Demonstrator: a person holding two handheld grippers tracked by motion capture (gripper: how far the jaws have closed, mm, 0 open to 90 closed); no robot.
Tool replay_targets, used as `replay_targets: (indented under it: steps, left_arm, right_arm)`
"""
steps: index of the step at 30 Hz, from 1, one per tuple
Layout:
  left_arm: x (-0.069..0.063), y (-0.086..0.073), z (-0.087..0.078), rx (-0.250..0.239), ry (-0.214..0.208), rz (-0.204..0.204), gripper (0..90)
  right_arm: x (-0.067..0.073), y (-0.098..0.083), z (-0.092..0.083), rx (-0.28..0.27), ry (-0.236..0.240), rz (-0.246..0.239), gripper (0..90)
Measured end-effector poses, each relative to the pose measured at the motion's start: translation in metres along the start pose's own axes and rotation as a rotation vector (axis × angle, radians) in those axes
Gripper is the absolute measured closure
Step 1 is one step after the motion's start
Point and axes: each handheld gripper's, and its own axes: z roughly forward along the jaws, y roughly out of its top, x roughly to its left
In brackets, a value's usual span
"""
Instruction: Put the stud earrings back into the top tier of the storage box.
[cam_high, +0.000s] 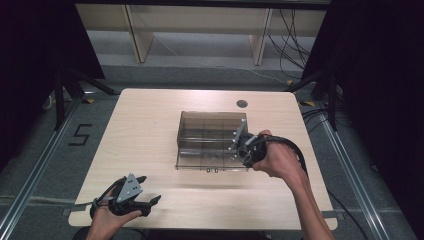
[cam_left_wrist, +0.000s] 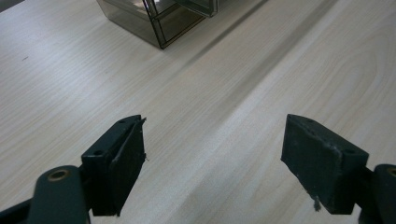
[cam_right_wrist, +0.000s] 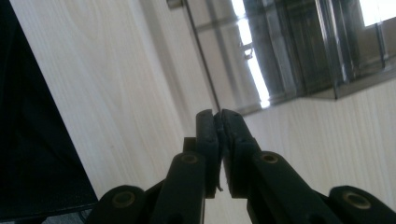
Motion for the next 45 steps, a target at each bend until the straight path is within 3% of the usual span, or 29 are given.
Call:
replay_targets:
  steps: [2,3,5,8,11,14,19,20,21,22,24,27,28,30,32,37,39,41,42,45]
  left_arm:
    - [0.001,0.000,0.000,0.002,-0.009,0.012,21.0]
    - [0.000,0.000,0.000,0.001,-0.010,-0.009,20.9]
    - [0.000,0.000,0.000,0.002,-0.008,0.001,21.0]
    - [-0.002,0.000,0.000,-0.017,-0.009,-0.022,20.9]
    - [0.001,0.001,-0.001,0.001,-0.009,0.007,20.9]
    - [0.000,0.000,-0.001,0.004,-0.012,0.001,20.9]
    - [0.000,0.000,-0.001,-0.001,-0.012,-0.006,20.9]
    - [0.000,0.000,-0.001,0.000,-0.006,0.002,20.9]
    - [0.000,0.000,-0.001,0.000,-0.006,0.002,21.0]
    - [-0.002,0.000,0.000,-0.015,-0.007,-0.017,21.0]
    - [-0.001,0.000,0.000,-0.014,-0.007,-0.016,20.9]
    - [-0.002,0.000,0.001,-0.020,-0.017,-0.024,21.0]
    - [0.000,0.000,-0.001,-0.001,-0.011,0.002,20.9]
    - [0.000,0.000,0.000,0.001,-0.011,0.000,20.9]
    - [0.000,0.000,0.000,0.001,-0.011,0.000,20.9]
    - [0.000,0.000,0.000,0.002,-0.011,0.001,20.9]
    - [0.000,0.000,0.000,0.002,-0.011,0.002,20.9]
    - [0.001,0.000,-0.001,0.004,-0.010,0.025,20.9]
    - [0.000,0.000,0.000,0.002,-0.011,0.002,20.9]
    - [0.000,0.000,0.000,0.003,-0.012,0.001,20.9]
  right_arm:
    - [-0.003,0.005,0.002,0.004,0.002,-0.013,86.8]
    - [-0.005,0.010,0.004,0.013,-0.001,-0.010,86.8]
    - [-0.009,0.017,0.010,0.026,0.006,0.002,86.8]
    - [-0.017,0.028,0.021,0.044,0.021,-0.003,86.7]
    - [-0.019,0.032,0.027,0.057,0.024,-0.004,86.8]
    - [-0.023,0.037,0.037,0.083,0.034,0.031,86.7]
    - [-0.028,0.040,0.048,0.095,0.065,0.047,86.7]
    - [-0.032,0.039,0.050,0.121,0.050,0.014,86.6]
    - [-0.032,0.039,0.050,0.121,0.050,0.014,86.6]
    - [-0.031,0.040,0.052,0.114,0.065,0.037,86.7]
    - [-0.031,0.041,0.053,0.119,0.075,0.054,86.6]
    - [-0.033,0.042,0.058,0.111,0.083,0.055,86.6]
    - [-0.033,0.042,0.060,0.111,0.081,0.056,86.6]
    - [-0.035,0.042,0.064,0.111,0.086,0.049,86.5]
    - [-0.037,0.042,0.066,0.119,0.088,0.069,86.3]
    - [-0.039,0.042,0.068,0.113,0.092,0.054,85.8]
    - [-0.039,0.042,0.068,0.117,0.096,0.069,83.7]
    - [-0.040,0.042,0.068,0.108,0.092,0.075,81.7]
    - [-0.040,0.042,0.064,0.094,0.081,0.081,79.7]
    - [-0.041,0.039,0.054,0.080,0.066,0.103,77.3]
